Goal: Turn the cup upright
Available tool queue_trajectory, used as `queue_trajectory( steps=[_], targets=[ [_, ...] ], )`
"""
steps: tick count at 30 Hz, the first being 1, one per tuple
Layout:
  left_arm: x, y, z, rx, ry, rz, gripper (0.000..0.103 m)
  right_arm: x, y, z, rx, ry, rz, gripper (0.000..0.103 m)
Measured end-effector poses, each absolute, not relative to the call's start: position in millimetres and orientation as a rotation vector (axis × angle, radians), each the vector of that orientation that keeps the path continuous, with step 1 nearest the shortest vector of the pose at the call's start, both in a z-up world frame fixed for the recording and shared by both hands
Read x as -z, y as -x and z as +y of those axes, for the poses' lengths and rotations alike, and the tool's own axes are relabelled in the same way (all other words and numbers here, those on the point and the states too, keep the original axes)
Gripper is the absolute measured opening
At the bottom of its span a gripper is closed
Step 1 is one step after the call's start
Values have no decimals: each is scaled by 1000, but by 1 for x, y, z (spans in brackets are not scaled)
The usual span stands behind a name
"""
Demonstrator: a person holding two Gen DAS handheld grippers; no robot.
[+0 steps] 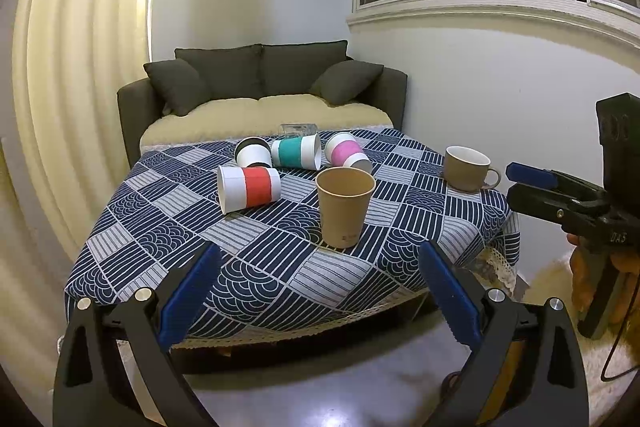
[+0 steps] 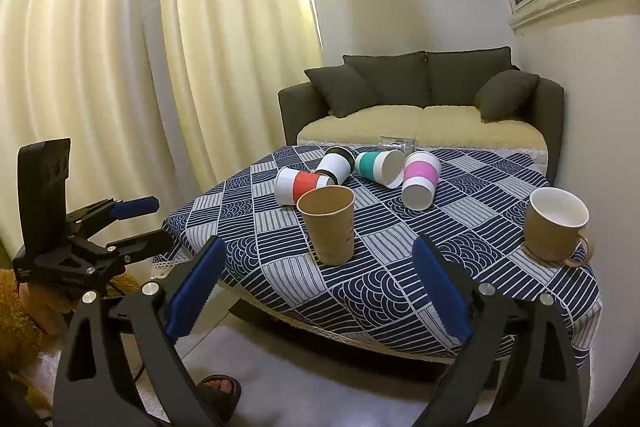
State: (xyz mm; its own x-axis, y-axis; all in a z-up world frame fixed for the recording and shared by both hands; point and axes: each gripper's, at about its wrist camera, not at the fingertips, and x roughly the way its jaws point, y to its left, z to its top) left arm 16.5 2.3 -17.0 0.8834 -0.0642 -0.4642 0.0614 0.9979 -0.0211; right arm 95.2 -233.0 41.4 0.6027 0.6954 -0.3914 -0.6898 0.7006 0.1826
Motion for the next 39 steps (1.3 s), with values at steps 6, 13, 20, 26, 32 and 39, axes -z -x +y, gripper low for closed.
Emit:
queue_trajectory(
  steps=[6,13,20,26,32,39],
  targets=[
    [18,-17,3,56,10,481,96,-41,-96,-234,-800,-12,462,96],
    [18,-16,0,57,-3,480,96,-40,-96,-233,-800,-11,464,96],
    [17,-15,0,58,-1,479,96,-40,-96,-233,-801,-9,466,97],
    [16,-14,0,59,0,474,96,-39,-96,-232,-800,-8,468,97],
    [16,-14,-1,59,1,473,96,-38,-96,-231,-800,-7,466,97],
    [15,-13,0,60,4,467,96,-38,-95,-231,-802,-2,464,97]
  ],
)
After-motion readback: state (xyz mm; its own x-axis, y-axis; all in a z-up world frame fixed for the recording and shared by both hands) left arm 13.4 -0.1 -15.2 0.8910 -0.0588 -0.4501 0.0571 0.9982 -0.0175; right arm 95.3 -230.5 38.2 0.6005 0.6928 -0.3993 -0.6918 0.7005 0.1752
